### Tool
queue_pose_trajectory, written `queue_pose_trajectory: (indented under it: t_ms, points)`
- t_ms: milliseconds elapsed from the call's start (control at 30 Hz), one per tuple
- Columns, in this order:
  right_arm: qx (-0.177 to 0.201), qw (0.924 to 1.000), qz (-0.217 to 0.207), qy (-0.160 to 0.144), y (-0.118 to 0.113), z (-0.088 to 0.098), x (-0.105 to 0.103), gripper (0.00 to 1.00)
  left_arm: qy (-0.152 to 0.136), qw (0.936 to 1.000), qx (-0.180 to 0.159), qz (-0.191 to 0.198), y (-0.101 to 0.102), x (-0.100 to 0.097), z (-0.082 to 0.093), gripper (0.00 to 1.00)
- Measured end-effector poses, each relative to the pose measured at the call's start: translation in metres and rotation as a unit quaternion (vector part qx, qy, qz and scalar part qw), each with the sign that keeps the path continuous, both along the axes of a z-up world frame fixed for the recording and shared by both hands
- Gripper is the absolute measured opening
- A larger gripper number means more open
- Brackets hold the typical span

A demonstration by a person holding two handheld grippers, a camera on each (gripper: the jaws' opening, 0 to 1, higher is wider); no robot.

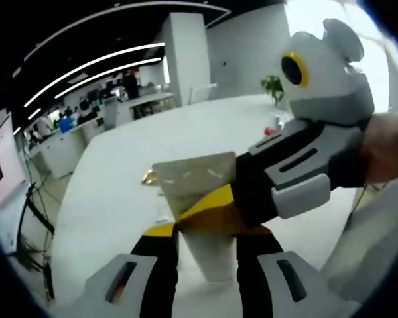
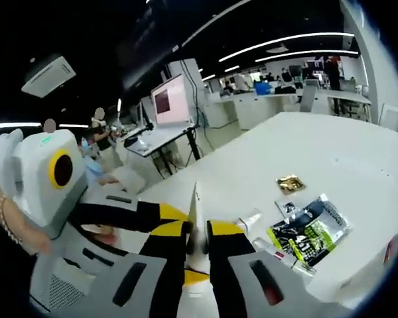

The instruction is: Arrange the skincare products in the storage area until every visible bottle or jar stands upright without overlapping.

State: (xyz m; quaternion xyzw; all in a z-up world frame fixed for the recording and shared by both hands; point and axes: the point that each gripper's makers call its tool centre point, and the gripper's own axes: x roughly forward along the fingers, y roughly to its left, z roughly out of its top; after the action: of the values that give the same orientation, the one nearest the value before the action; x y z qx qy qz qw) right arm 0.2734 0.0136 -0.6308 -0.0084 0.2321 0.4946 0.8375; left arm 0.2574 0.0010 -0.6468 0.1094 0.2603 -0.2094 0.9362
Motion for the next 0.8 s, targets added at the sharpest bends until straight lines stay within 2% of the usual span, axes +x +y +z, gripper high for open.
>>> queue_pose_trajectory:
  t_ms: [333,567,733,800]
  points:
    - [-0.021,0.9995,0.010,-0.022,-0.008,0.000,-0.002,0.09,-0.008,0.9997,-0.005,-0.021,-0.010,0.001,0.001,0.35]
    - [-0.025,0.9994,0.009,-0.023,-0.016,-0.001,-0.001,0.09,-0.012,0.9993,-0.002,-0.036,-0.017,0.001,0.003,0.36]
    - [-0.026,0.9992,0.012,-0.027,-0.020,0.001,0.000,0.09,-0.007,0.9987,-0.025,-0.044,-0.016,0.002,0.006,0.36]
    - [-0.029,0.9991,0.011,-0.028,-0.022,0.000,0.001,0.09,-0.006,0.9987,-0.024,-0.045,-0.011,0.004,0.002,0.38]
